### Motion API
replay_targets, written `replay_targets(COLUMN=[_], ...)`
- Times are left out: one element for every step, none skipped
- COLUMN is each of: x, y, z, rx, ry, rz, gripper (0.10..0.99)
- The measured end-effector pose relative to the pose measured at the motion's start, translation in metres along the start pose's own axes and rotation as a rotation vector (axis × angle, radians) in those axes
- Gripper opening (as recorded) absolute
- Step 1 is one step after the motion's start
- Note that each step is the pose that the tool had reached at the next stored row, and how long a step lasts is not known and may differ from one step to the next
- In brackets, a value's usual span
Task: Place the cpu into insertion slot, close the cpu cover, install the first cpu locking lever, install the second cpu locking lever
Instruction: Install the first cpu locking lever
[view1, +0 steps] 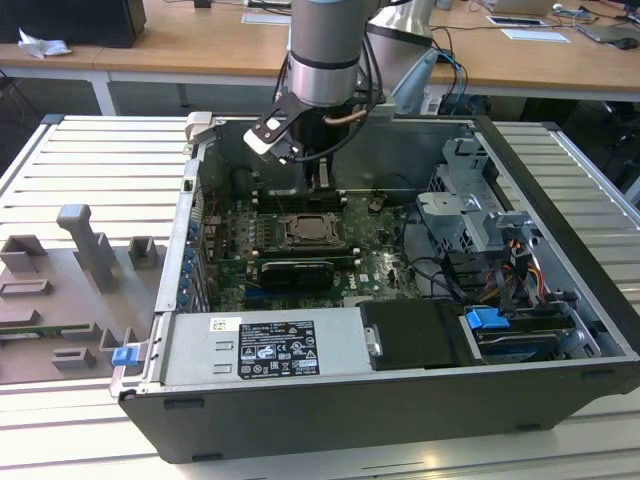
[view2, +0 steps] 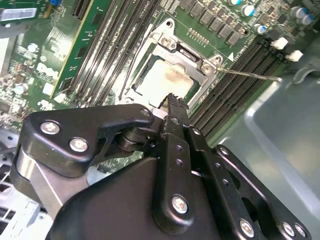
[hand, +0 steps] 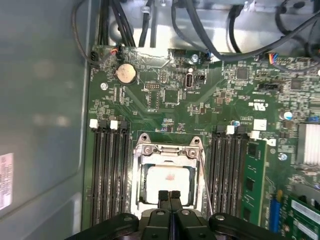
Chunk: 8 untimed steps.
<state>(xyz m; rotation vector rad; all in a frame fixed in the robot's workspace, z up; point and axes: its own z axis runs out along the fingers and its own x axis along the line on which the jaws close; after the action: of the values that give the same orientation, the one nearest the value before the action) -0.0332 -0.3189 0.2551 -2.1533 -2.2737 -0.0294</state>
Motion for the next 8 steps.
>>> replay_targets(x=[0.0000,0.0001,0.0001,0.0002,0.0002,0.0003,0.0003,0.0003], y=[0.0000,0.0000,0.0000,0.0000,0.0001,0.0001,0.0001,0.0001], z=[-0.0024,-0.0066,-0.0088,-0.0103,-0.0109,-0.0109,-0.0109,-0.0109], rx=[0.000,0.000,0.000,0.000,0.000,0.000,0.000,0.000], ry=[-0.0001,-0.0002,-0.0002,-0.0002,0.0000,0.0001,0.0002,0.0002], rz=[0.000,0.000,0.000,0.000,0.000,0.000,0.000,-0.002], gripper=[0.106,0.106,0.106,0.106,0.106,0.106,0.106,0.106])
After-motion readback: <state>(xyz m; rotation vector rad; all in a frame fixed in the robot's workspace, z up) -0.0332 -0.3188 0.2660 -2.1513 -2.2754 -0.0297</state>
